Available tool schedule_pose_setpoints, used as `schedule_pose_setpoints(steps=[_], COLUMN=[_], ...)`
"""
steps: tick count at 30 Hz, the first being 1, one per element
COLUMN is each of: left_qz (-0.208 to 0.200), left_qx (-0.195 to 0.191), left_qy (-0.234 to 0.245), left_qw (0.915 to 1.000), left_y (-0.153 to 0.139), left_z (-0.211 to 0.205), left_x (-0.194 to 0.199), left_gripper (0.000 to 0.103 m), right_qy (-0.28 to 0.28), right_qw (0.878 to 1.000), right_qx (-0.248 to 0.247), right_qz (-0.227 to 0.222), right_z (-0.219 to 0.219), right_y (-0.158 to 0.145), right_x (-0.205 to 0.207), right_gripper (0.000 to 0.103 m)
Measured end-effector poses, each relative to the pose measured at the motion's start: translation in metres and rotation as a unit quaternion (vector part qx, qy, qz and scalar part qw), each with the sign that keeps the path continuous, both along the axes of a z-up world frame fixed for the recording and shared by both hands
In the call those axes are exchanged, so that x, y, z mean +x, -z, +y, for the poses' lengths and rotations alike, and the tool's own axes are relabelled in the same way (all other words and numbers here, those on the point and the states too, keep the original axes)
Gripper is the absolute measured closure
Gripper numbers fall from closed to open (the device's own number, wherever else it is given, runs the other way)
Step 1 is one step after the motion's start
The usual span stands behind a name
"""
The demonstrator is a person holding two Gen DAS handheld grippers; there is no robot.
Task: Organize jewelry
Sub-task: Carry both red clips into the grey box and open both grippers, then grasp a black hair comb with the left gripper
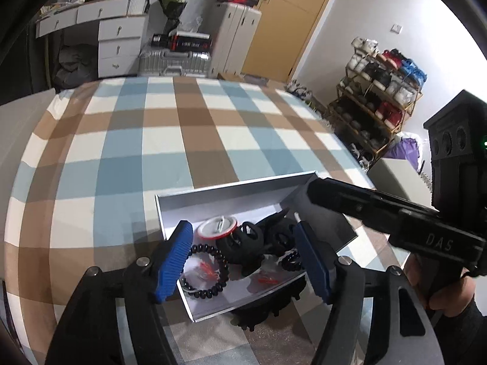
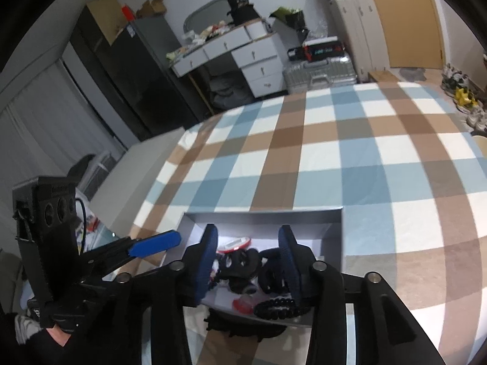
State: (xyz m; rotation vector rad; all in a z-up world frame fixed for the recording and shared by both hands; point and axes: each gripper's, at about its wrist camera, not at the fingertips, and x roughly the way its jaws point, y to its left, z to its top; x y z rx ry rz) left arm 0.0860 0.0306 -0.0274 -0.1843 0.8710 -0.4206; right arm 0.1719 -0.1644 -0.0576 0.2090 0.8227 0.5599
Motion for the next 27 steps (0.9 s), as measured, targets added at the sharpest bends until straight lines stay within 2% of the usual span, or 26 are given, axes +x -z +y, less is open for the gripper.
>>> schedule_pose_setpoints(steps=[4, 6, 12, 16, 18, 21, 23, 27], left_qz=[-0.016, -0.021, -0.034, -0.037, -0.045, -0.066, -0.075, -0.033], left_qx=[0.004, 0.006, 0.001, -0.027, -0.027, -0.007, 0.021, 0.036], left_qy=[-0.004, -0.005, 0.011, 0.078, 0.118, 0.174, 0.199, 0.275], left_qw=[0.9999, 0.9997, 0.9994, 0.9959, 0.9916, 0.9825, 0.9768, 0.9603], left_y=[-0.004, -0.005, -0.007, -0.011, -0.014, -0.015, -0.012, 0.007], left_z=[0.003, 0.003, 0.003, -0.005, -0.015, -0.031, -0.043, -0.064], left_x=[-0.004, -0.006, -0.013, -0.024, -0.034, -0.052, -0.063, -0.071], left_gripper=[0.037, 0.036, 0.034, 0.033, 0.03, 0.029, 0.028, 0.028], right_qy=[0.018, 0.022, 0.031, 0.041, 0.046, 0.059, 0.063, 0.074], right_qw=[1.0, 0.999, 0.999, 0.998, 0.997, 0.997, 0.997, 0.996], right_qx=[0.016, 0.02, 0.022, 0.032, 0.035, 0.035, 0.038, 0.04], right_qz=[-0.012, -0.016, -0.034, -0.043, -0.047, -0.047, -0.036, -0.025], right_z=[-0.011, -0.014, -0.02, -0.028, -0.032, -0.039, -0.044, -0.055], right_y=[-0.008, -0.01, -0.016, -0.019, -0.02, -0.018, -0.015, -0.011], right_x=[-0.003, -0.005, -0.014, -0.02, -0.024, -0.026, -0.028, -0.035], right_gripper=[0.046, 0.034, 0.02, 0.011, 0.007, 0.004, 0.004, 0.004])
